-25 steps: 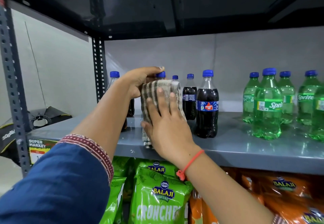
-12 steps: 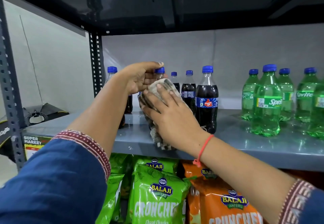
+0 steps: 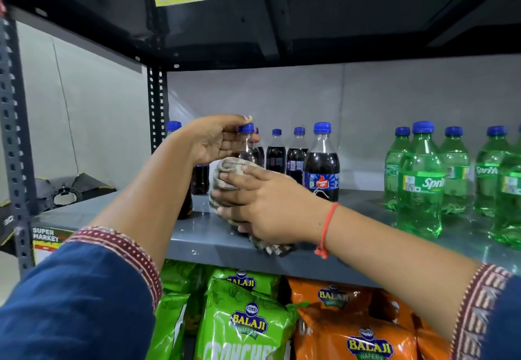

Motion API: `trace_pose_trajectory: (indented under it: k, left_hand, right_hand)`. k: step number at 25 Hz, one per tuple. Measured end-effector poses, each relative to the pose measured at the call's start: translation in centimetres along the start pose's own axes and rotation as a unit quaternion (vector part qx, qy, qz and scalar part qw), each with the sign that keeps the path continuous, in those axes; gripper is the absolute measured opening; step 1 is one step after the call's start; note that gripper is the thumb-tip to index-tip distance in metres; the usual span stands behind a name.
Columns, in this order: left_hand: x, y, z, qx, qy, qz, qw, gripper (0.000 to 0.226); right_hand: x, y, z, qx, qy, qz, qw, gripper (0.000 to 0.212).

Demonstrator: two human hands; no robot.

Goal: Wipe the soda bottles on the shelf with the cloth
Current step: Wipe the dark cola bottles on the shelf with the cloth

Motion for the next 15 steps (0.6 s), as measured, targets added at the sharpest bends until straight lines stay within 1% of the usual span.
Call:
trace_pose_trajectory:
  k: [3,5,7,9,10,12,13,15]
  left_hand:
    - [0.3,-0.1,-0.1,0.01,0.005,0.001,1.0,0.021]
    - [0.4,-0.1,-0.1,0.005,-0.002,-0.005,1.0,0.02]
    - [0.5,-0.1,0.0,0.015,0.011,-0.009,1.0,0.018]
    - [0.4,0.0,0.0,0.006,0.007,-0.01,1.0,0.02]
    - [0.3,0.0,-0.1,-0.005,0.0,-0.011,1.0,0.021]
    - [0.4,0.0,-0.1,-0.017,-0.006,-0.015,1.0,0.019]
    - [0.5,-0.2,-0.3,-0.02,-0.002,-0.017,1.0,0.016]
    - [0.9,-0.3,-0.6,-0.021,0.009,-0.027,0.999,0.012]
  right_hand:
    - [0.1,-0.7,-0.3,-0.022,-0.005,0.046,0.999,0.052]
    - [0.0,-0.7,-0.5,0.005,0.017,0.064,0.998,0.056]
    - [-0.2,-0.5,-0.5,0.002,-0.02,0.065,0.998,0.06]
    - [-0.1,-0.6,0.4,-0.03,-0.064,0.074,0.995,0.052]
    - [0.1,-0.5,0.9,-0.045,-0.062,0.072,0.995,0.047]
    - [0.8,0.5,1.9,-0.072,-0.021,0.057,0.996,0.04]
    - [1.3,1.4,2.2,-0.079,0.002,0.029,0.996,0.036]
    - [2.6,3.9,2.2,-0.116,-0.001,-0.042,0.992,0.029]
Point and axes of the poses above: each hand's wrist, its own x-axis away from the middle knuckle, its own y-axis out of the back of the hand, z = x × y, the point moved 3 cm from there along -x, towards the middle knuckle, and after that the axes turned 14 degrees about -z, right-handed, at the moved point
